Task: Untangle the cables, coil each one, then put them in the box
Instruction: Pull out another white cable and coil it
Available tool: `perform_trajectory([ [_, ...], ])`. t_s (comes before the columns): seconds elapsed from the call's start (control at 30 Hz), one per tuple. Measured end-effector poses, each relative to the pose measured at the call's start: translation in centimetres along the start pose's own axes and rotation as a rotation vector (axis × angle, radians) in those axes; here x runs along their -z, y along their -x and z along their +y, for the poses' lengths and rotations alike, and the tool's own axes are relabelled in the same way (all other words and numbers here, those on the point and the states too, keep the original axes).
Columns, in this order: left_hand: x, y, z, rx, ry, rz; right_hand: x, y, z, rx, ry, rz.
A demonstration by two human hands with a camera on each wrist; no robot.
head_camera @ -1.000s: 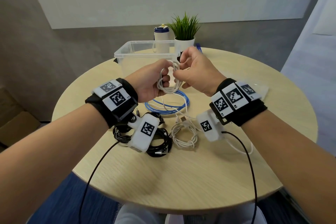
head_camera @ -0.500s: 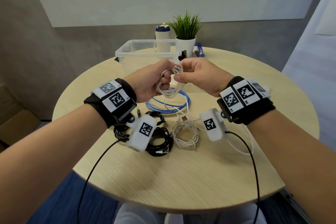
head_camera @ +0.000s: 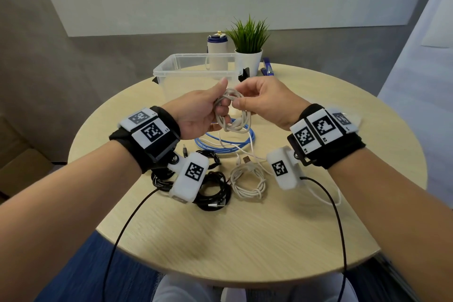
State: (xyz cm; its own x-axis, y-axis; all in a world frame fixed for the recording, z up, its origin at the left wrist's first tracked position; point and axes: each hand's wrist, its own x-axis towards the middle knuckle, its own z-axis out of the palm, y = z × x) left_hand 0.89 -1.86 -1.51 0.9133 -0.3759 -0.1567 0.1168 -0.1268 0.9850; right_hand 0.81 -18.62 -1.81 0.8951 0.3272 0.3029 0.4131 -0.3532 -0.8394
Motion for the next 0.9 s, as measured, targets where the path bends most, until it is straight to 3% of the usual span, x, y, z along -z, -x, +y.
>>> perform_trajectory([
  [0.2,-0.04,0.28,0.24,-0.015,-0.091,-0.028,0.09,0.00,-0.25,0.034,0.065,-0.032],
  [0.37,-0.34,0.05,0.40,-0.085,-0.048,0.008,-0.07,-0.38,-0.13,0.019,-0.001,0.036],
  [0.47,-0.34,0.01,0.52,-0.125,0.037,0.033,-0.01,-0.59,0.18,-0.102,-0.062,0.097],
  [0.57,0.03,0.00,0.54,-0.154,0.146,0.019,0.11,-0.14,0.12,-0.251,-0.139,-0.018],
  [0.73,0.25,0.08,0.10,-0.161,0.281,-0.038,0.32,0.28,-0.07,-0.230,-0.187,-0.074],
  [0.9,0.19,-0.14,-0.11,-0.166,0.305,-0.008,0.16,0.19,-0.48,-0.339,-0.278,-0.097],
])
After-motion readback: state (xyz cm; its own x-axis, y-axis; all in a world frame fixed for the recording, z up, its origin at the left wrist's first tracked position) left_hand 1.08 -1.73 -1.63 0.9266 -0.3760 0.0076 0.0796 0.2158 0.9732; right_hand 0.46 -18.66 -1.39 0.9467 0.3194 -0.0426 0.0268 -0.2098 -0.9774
